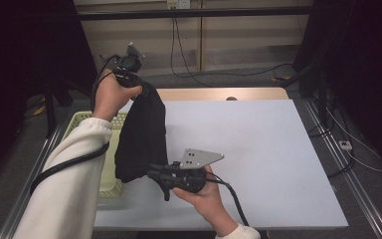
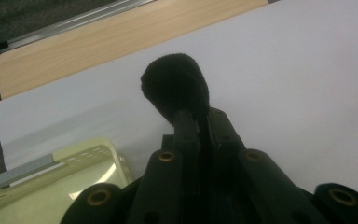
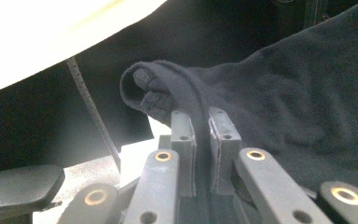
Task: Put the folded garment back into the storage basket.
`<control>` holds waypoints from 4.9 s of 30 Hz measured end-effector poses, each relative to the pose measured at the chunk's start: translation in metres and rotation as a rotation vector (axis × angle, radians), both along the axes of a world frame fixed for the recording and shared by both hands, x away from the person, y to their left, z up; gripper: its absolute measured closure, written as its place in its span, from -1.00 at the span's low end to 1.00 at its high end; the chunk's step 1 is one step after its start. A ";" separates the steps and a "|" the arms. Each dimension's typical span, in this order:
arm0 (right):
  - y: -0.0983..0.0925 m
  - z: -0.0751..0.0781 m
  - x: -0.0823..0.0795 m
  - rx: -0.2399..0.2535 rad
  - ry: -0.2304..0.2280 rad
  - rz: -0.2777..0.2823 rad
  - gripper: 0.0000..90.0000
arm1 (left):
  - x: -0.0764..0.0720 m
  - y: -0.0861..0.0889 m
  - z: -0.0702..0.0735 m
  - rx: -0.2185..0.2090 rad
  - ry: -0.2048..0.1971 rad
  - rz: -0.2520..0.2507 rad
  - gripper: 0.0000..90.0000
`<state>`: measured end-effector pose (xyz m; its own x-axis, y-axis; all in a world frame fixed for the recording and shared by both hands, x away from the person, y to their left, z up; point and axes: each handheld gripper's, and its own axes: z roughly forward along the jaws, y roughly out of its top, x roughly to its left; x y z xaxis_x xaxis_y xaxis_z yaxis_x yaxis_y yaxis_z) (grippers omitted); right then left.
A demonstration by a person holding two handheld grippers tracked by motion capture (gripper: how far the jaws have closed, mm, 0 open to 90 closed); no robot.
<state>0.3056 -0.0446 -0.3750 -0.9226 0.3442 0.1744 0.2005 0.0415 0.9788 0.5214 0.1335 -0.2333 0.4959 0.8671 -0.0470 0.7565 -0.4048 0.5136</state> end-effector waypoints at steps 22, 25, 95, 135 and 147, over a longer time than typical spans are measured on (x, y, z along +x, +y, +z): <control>0.019 0.013 0.004 0.029 -0.015 0.021 0.84 | -0.002 0.014 0.020 0.015 -0.016 0.005 0.87; 0.020 0.014 0.005 0.031 -0.017 0.021 0.84 | -0.002 0.017 0.022 0.010 -0.014 0.019 0.87; 0.086 0.036 0.012 0.039 -0.055 0.078 0.84 | -0.001 0.084 0.043 0.007 -0.003 0.064 0.87; 0.121 0.028 0.018 0.031 -0.041 0.100 0.84 | 0.003 0.116 0.039 -0.006 0.013 0.066 0.87; 0.120 0.024 0.019 0.030 -0.033 0.093 0.84 | 0.004 0.115 0.037 -0.001 0.013 0.059 0.87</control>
<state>0.3245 0.0758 -0.3513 -0.9559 0.2515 0.1519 0.1643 0.0291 0.9860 0.5256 0.2480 -0.1960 0.4435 0.8947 -0.0535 0.7854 -0.3592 0.5041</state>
